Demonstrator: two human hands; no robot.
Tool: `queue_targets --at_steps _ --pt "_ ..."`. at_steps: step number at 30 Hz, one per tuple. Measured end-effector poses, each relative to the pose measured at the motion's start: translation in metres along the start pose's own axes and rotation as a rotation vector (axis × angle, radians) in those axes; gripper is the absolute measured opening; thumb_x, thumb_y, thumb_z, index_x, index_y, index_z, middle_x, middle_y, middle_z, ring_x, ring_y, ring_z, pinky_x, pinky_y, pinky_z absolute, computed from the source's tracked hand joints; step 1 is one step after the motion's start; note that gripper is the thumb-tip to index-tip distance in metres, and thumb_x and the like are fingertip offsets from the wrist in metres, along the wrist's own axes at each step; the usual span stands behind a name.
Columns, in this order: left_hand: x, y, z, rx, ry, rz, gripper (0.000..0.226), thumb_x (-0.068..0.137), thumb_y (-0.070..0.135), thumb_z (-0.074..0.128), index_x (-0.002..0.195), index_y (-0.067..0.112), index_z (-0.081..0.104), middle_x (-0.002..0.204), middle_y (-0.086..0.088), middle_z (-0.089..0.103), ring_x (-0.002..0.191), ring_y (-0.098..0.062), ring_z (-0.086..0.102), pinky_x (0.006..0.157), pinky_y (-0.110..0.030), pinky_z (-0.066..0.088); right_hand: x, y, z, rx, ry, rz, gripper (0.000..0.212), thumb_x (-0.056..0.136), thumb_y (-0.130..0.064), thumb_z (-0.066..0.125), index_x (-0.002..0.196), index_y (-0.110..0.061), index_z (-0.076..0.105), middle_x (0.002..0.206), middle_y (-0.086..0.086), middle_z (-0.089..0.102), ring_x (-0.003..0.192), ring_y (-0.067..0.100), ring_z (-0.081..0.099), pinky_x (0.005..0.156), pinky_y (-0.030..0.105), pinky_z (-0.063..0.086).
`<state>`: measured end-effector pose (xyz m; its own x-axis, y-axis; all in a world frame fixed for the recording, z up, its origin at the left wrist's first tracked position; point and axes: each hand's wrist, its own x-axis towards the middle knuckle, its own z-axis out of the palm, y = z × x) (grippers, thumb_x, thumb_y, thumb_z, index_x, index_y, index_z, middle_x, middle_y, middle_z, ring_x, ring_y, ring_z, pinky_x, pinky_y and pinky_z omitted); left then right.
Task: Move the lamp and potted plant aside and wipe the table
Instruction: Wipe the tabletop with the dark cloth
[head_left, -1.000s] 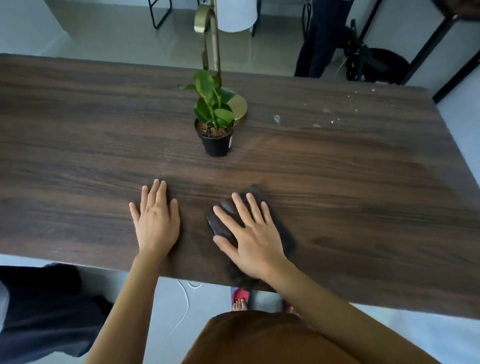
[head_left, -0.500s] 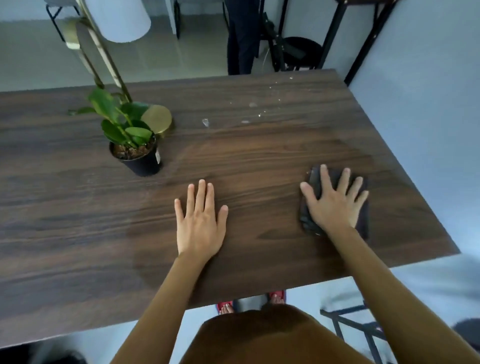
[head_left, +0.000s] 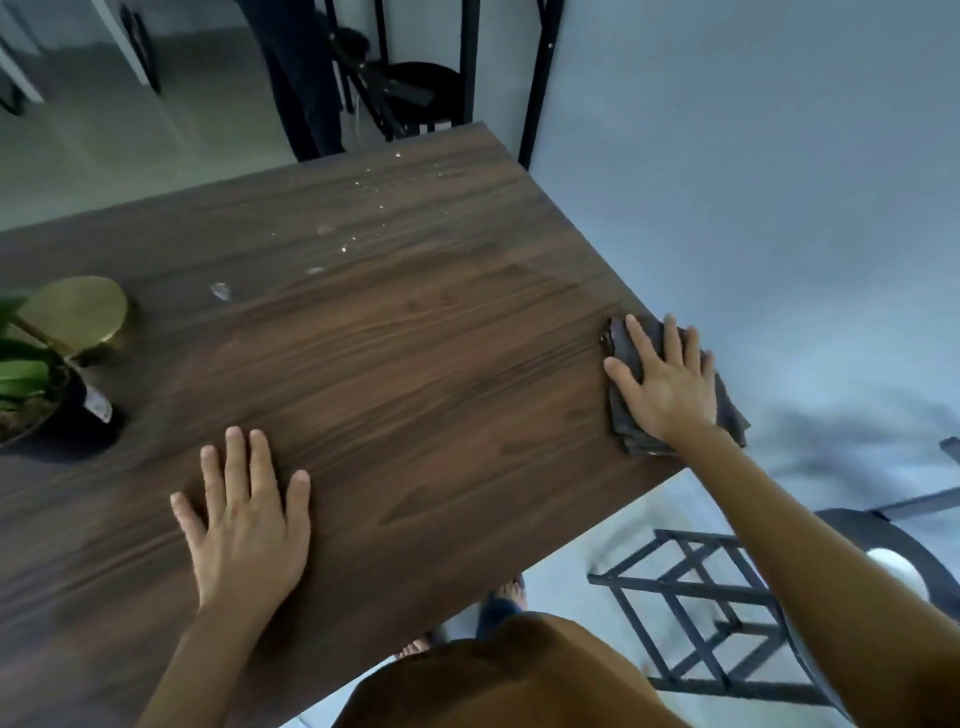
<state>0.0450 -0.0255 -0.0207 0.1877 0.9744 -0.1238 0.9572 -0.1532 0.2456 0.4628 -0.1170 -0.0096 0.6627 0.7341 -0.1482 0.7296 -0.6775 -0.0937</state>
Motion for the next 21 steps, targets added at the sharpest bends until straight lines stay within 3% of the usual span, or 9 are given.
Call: queue_targets --at_steps 2,5,9,12,15,21 --pt "0.008 0.014 -0.005 0.003 0.012 0.033 0.068 0.095 0.052 0.024 0.151 0.013 0.014 0.161 -0.006 -0.001 0.147 -0.025 -0.011 0.113 -0.059 -0.005 0.014 -0.038 0.002 0.048 -0.013 0.039 0.076 0.086 -0.076 0.007 0.153 -0.041 0.005 0.164 0.011 -0.001 0.148 0.039 -0.005 0.118 0.059 0.000" --pt "0.037 0.047 -0.012 0.004 0.050 0.152 0.069 0.095 0.056 0.021 0.151 0.017 0.011 0.161 -0.006 -0.006 0.146 -0.024 -0.017 0.112 -0.056 -0.009 -0.016 -0.090 0.014 0.045 -0.023 -0.173 0.073 0.089 -0.074 0.007 0.153 -0.040 0.001 0.164 0.010 -0.006 0.149 0.037 -0.009 0.118 0.058 -0.003" --pt "0.089 0.089 -0.008 -0.004 0.022 0.209 0.073 0.092 0.062 0.017 0.152 0.020 0.009 0.161 -0.004 -0.008 0.145 -0.024 -0.017 0.112 -0.057 -0.009 -0.079 -0.067 0.022 0.055 -0.016 -0.431 0.063 0.094 -0.069 0.015 0.151 -0.046 0.008 0.164 -0.002 -0.001 0.151 0.026 -0.007 0.121 0.053 0.001" --pt "0.112 0.097 0.005 0.024 -0.021 0.179 0.077 0.089 0.065 0.011 0.152 0.020 0.010 0.161 -0.004 -0.007 0.146 -0.024 -0.016 0.113 -0.058 -0.008 -0.083 -0.001 0.020 0.050 0.020 -0.255 0.063 0.091 -0.073 0.010 0.149 -0.051 0.004 0.163 -0.008 -0.004 0.150 0.022 -0.008 0.121 0.050 0.001" --pt "0.113 0.095 0.015 0.067 0.006 0.176 0.077 0.089 0.065 0.006 0.152 0.020 0.009 0.161 -0.004 0.000 0.147 -0.024 -0.011 0.113 -0.060 -0.004 -0.061 0.036 0.010 0.039 0.042 -0.058 0.068 0.088 -0.073 0.009 0.151 -0.047 0.007 0.165 0.000 0.003 0.151 0.027 -0.002 0.121 0.048 0.005" --pt "0.114 0.100 0.016 0.076 0.014 0.156 0.077 0.089 0.068 0.013 0.152 0.023 0.003 0.161 -0.001 -0.003 0.147 -0.023 -0.011 0.114 -0.056 -0.003 0.066 -0.010 -0.006 0.072 -0.016 -0.042 0.078 0.086 -0.077 0.007 0.153 -0.037 0.001 0.164 0.012 0.002 0.149 0.037 -0.001 0.119 0.054 0.012"
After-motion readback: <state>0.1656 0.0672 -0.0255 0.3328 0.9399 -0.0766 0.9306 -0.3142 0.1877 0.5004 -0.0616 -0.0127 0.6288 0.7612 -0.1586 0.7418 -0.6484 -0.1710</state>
